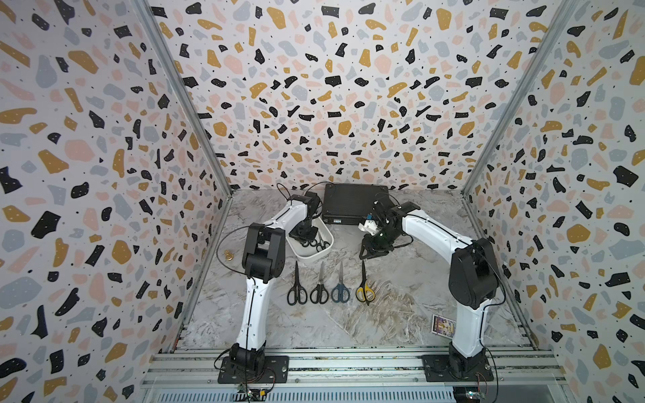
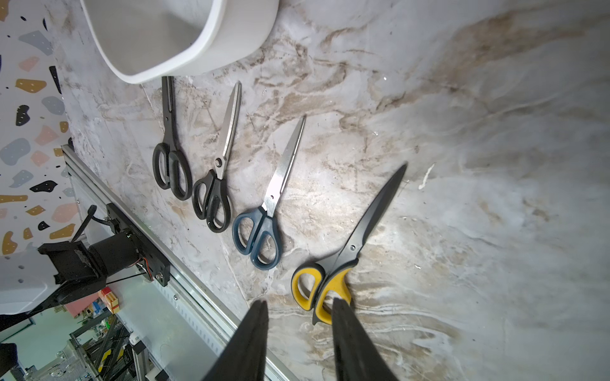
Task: Take the scissors out of the storage box
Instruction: Pick up the scissors from the storage box, then place the scissors at the center of the board.
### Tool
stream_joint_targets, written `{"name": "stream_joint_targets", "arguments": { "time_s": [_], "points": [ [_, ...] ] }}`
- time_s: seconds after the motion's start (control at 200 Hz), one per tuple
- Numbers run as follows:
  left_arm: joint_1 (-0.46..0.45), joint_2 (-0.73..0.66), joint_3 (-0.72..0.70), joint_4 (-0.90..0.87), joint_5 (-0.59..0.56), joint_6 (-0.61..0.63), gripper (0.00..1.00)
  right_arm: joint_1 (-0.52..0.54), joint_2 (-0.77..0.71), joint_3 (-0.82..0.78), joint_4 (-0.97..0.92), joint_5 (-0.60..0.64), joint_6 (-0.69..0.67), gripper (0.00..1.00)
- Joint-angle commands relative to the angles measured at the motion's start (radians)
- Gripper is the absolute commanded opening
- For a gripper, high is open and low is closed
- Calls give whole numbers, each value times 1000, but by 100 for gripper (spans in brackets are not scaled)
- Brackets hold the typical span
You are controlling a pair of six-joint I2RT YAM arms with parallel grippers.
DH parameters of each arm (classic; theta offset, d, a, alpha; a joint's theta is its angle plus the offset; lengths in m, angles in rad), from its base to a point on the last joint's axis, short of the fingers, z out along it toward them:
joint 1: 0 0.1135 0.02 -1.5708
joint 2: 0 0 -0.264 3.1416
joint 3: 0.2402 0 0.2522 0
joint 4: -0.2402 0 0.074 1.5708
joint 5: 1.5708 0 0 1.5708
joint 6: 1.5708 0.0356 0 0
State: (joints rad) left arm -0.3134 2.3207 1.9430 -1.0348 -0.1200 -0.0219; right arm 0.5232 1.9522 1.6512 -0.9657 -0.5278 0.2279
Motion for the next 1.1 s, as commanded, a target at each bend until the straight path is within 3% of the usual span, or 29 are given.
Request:
{"name": "stream_joint_targets", "arguments": {
  "time_s": [0.0,0.235,0.496,0.831,1.096],
  "points": [
    [-4,-139,-9,22,46,-58,0,2,-15,58,-35,-6,-24,38],
    [-15,-369,-98,114,219,-138,0,1,-86,195,44,-43,-14,41],
    [-91,-534,-205,169,297,-186,0,2,-131,229,200,-117,72,47],
    [-189,-628,-288,254,286,-306,0,3,-120,186,263,-163,133,46],
    [-238,-672,-325,260,238,-309,0,17,-130,131,313,-199,162,44]
  ]
}}
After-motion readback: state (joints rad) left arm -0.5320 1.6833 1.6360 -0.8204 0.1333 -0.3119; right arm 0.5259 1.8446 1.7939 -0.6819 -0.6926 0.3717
